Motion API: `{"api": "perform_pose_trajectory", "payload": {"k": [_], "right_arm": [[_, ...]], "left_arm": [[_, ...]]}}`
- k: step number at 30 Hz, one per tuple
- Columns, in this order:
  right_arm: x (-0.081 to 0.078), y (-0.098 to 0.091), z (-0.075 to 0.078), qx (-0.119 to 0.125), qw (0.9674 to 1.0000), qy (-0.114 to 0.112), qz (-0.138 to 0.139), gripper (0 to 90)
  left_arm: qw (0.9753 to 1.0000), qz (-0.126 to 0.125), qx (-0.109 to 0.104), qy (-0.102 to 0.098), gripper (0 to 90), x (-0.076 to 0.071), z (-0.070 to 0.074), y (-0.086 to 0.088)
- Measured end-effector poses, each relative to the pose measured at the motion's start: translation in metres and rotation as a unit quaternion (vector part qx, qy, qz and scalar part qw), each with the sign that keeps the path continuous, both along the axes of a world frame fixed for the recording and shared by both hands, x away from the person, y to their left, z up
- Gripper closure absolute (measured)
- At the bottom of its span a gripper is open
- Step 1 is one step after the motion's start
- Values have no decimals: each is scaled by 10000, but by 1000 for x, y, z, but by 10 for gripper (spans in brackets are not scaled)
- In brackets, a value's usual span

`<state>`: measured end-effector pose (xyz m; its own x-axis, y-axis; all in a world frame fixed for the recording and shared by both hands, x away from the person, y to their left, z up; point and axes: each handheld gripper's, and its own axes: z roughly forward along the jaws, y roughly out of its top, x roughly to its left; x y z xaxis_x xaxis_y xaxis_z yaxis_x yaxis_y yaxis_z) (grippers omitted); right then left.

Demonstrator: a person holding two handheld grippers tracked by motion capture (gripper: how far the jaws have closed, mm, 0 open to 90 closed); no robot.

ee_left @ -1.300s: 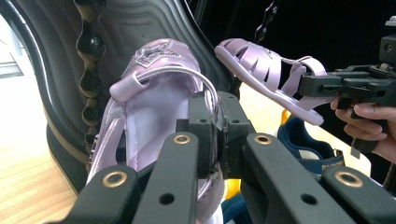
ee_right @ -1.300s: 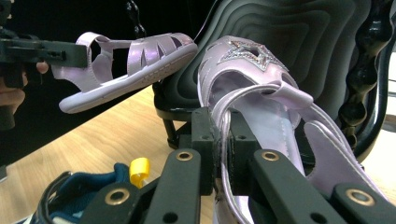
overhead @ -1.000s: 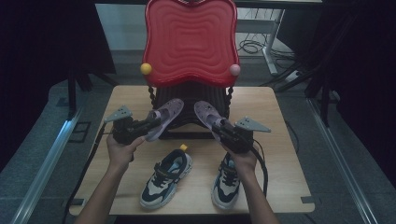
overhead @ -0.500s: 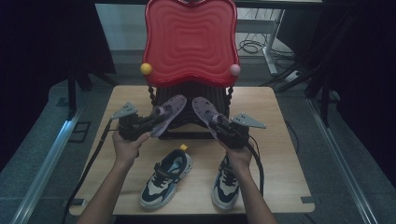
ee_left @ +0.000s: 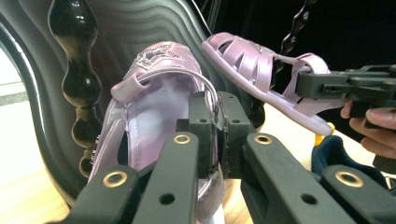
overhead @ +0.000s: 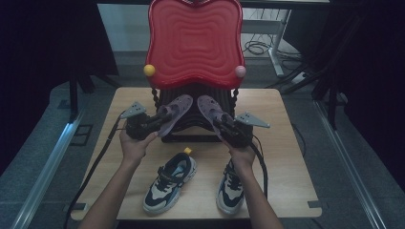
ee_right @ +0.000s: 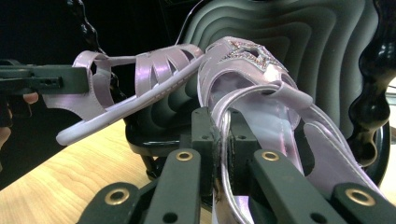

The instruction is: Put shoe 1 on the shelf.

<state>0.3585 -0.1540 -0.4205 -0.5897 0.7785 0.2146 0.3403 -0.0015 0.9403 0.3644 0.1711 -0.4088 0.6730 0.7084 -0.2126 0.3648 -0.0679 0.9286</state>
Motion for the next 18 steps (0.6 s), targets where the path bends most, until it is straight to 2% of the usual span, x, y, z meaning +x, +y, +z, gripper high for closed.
{"api": "perform_pose_trajectory", "payload": {"k": [6,9,13,18], "right_arm": [[3,1,1,-11,10000,-32,-64,846],[3,4,1,-82,9999,-78,-78,846],[6,9,3,-102,9998,-130,-133,844],[11,14,3,-103,9995,-149,-264,844]], "left_arm": [[10000,29,-2,-31,857,2,-3,-2],[9999,81,62,-126,857,3,-5,-5],[9998,115,49,-161,857,6,-7,-7],[9994,156,158,-261,856,9,-7,-15]]}}
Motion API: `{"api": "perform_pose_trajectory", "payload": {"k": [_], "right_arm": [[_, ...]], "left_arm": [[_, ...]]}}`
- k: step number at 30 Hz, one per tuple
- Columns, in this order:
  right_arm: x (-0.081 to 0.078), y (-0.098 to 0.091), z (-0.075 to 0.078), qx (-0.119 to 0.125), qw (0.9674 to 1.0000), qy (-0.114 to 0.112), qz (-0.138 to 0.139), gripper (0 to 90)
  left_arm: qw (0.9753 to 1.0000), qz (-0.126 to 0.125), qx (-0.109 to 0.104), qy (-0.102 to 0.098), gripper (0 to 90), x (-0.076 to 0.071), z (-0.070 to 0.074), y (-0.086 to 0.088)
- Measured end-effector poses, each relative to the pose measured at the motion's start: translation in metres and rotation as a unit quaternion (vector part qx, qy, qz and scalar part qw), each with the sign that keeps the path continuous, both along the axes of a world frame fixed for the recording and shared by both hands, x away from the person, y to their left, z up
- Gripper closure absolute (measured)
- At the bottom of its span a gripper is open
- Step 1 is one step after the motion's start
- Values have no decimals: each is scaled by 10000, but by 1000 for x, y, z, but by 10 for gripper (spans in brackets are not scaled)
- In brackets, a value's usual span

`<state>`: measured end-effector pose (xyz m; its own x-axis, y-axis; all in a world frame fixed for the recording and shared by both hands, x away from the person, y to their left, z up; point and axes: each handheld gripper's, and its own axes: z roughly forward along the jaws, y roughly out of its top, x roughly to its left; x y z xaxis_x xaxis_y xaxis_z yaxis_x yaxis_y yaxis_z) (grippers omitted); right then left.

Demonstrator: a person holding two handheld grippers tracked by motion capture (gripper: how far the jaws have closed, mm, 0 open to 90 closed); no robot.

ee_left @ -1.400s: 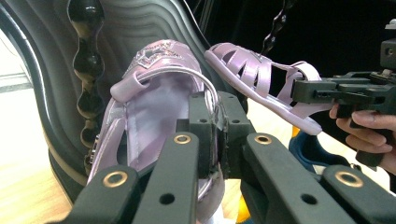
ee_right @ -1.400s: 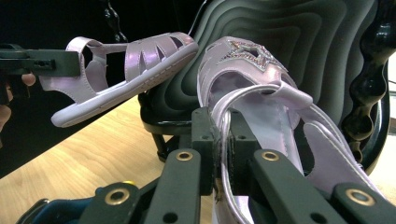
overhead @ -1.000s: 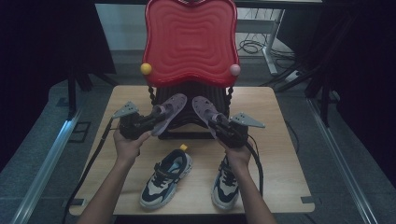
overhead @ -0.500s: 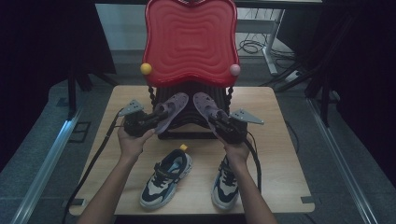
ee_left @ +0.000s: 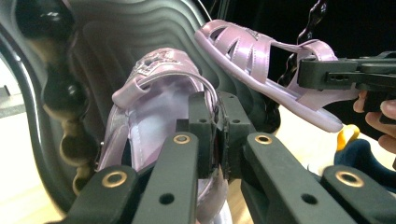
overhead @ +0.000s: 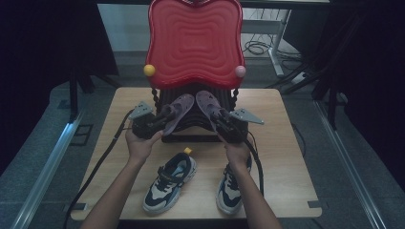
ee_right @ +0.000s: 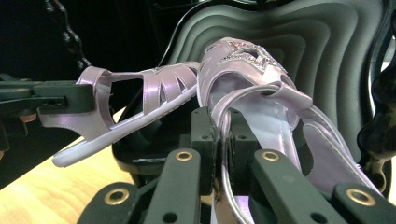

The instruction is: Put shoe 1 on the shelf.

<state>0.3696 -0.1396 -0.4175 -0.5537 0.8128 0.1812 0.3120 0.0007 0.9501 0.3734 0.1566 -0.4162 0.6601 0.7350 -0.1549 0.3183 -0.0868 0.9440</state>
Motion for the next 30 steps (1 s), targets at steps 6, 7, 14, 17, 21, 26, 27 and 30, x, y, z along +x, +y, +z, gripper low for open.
{"api": "perform_pose_trajectory", "payload": {"k": [6,7,14,17,21,26,27,30], "right_arm": [[3,3,1,39,9999,-50,-105,843],[5,4,2,38,9998,-70,-163,843],[11,9,1,50,9996,-58,-259,842],[16,13,2,58,9995,-32,-321,842],[20,15,4,91,9989,-97,-443,842],[24,19,4,153,9984,-71,-539,841],[26,21,2,124,9983,-111,-563,840],[28,23,1,135,9981,-130,-579,840]], "left_arm": [[10000,57,-52,-43,855,5,-1,-2],[9999,89,-54,-64,855,7,0,-3],[9996,167,-172,-151,854,14,0,-7],[9994,217,-120,-229,856,18,1,-12],[9991,262,-185,-287,854,21,2,-12],[9986,323,-208,-371,855,23,2,-12],[9984,351,-209,-402,855,23,2,-12],[9980,362,-231,-458,855,22,3,-12]]}}
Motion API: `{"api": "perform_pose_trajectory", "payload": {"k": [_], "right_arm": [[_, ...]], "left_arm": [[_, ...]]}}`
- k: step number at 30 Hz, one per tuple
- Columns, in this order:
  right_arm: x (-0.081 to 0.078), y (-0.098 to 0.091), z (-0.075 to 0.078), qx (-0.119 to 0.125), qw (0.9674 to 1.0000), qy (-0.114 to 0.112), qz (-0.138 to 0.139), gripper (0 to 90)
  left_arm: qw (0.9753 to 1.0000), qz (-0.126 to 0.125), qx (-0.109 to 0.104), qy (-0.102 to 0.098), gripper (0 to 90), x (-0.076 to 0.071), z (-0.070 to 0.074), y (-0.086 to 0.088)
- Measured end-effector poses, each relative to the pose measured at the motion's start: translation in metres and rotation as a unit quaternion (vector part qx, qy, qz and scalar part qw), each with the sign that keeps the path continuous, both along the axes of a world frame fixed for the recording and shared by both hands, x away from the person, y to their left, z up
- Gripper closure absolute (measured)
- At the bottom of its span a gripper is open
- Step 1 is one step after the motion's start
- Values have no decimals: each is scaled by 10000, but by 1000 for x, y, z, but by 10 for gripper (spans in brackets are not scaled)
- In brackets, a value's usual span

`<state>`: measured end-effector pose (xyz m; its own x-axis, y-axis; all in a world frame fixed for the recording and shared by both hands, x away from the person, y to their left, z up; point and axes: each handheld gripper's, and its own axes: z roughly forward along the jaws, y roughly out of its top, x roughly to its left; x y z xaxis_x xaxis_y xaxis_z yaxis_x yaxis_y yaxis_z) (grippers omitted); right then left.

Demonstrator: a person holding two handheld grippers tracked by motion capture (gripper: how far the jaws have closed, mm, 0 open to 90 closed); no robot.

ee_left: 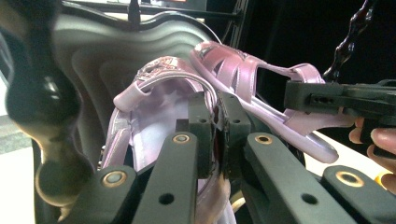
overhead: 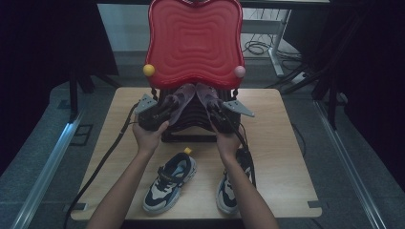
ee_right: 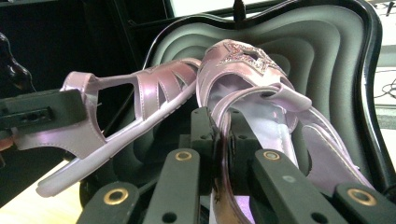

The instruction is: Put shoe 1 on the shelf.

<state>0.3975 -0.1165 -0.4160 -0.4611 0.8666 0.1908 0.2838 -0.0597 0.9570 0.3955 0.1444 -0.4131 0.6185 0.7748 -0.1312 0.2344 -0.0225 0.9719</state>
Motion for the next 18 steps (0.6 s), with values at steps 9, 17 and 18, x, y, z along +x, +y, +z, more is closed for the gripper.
{"api": "perform_pose_trajectory", "payload": {"k": [9,17,18], "right_arm": [[5,3,0,99,9999,-47,-82,840],[15,14,-8,58,9993,-205,-297,840],[16,15,-10,27,9993,-199,-316,839]], "left_arm": [[9997,140,96,-176,854,6,1,-7],[9989,296,140,-345,851,10,-8,-13],[9989,292,156,-342,851,10,-9,-14]]}}
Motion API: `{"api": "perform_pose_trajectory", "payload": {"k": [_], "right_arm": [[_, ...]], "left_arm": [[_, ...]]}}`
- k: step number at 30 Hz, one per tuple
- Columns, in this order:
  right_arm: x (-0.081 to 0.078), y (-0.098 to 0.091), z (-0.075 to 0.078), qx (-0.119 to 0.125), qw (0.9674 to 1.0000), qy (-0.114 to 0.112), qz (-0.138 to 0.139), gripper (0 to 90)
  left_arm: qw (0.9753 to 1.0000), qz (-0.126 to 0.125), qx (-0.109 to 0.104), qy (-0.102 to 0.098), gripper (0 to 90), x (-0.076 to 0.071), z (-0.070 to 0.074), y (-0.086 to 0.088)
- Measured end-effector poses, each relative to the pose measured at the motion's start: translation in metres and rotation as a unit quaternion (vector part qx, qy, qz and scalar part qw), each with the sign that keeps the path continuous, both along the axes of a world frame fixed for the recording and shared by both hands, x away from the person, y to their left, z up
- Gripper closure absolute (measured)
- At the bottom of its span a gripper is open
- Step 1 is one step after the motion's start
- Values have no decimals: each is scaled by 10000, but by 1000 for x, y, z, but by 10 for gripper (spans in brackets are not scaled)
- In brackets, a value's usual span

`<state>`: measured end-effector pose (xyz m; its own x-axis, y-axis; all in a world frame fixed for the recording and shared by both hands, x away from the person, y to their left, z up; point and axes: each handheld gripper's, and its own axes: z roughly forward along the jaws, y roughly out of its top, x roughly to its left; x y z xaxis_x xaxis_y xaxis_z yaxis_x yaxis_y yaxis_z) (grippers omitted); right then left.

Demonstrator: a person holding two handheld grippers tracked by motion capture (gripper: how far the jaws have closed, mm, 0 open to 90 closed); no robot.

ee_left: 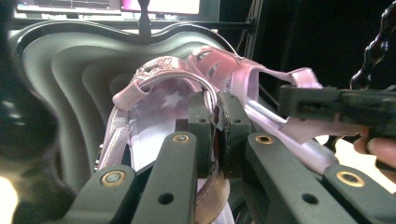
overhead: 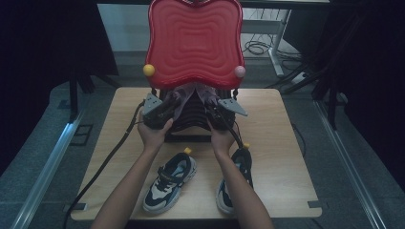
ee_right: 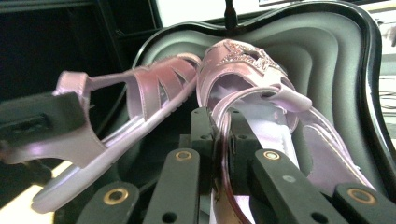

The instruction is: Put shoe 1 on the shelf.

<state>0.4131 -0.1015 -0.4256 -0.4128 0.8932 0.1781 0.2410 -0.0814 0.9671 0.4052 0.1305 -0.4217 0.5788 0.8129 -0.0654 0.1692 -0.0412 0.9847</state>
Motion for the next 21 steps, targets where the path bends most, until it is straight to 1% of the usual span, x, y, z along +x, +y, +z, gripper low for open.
{"api": "perform_pose_trajectory", "payload": {"k": [1,2,5,7,8,9,11,13,15,18,21], "right_arm": [[1,1,-2,-92,9999,-39,-26,838],[1,2,-3,-122,9999,-40,-56,836],[0,0,-7,-224,9997,-3,-104,824],[-1,-1,-10,-377,9992,4,-115,815],[-1,-1,-12,-421,9991,54,-96,809],[-1,-1,-13,-434,9990,89,-72,806],[-2,-2,-15,-458,9988,160,-50,791],[-2,-1,-16,-483,9986,199,-23,768],[-3,1,-16,-507,9985,175,-67,765],[-2,0,-16,-495,9986,168,-52,769],[-2,1,-16,-513,9985,136,-109,792]], "left_arm": [[10000,1,15,-11,850,0,-2,-1],[10000,7,64,-19,849,-1,-4,-3],[9996,-16,272,-8,840,-3,-12,-6],[9995,-60,300,94,829,-4,-18,-7],[9993,-62,347,129,822,-4,-21,-7],[9993,-47,356,111,814,-4,-23,-6],[9993,-45,324,177,804,-5,-25,-3],[9993,-64,304,186,788,-4,-26,-1],[9993,-82,288,223,774,-4,-26,0],[9993,-101,256,253,747,-4,-26,1],[9993,-106,217,273,720,-3,-26,2]]}}
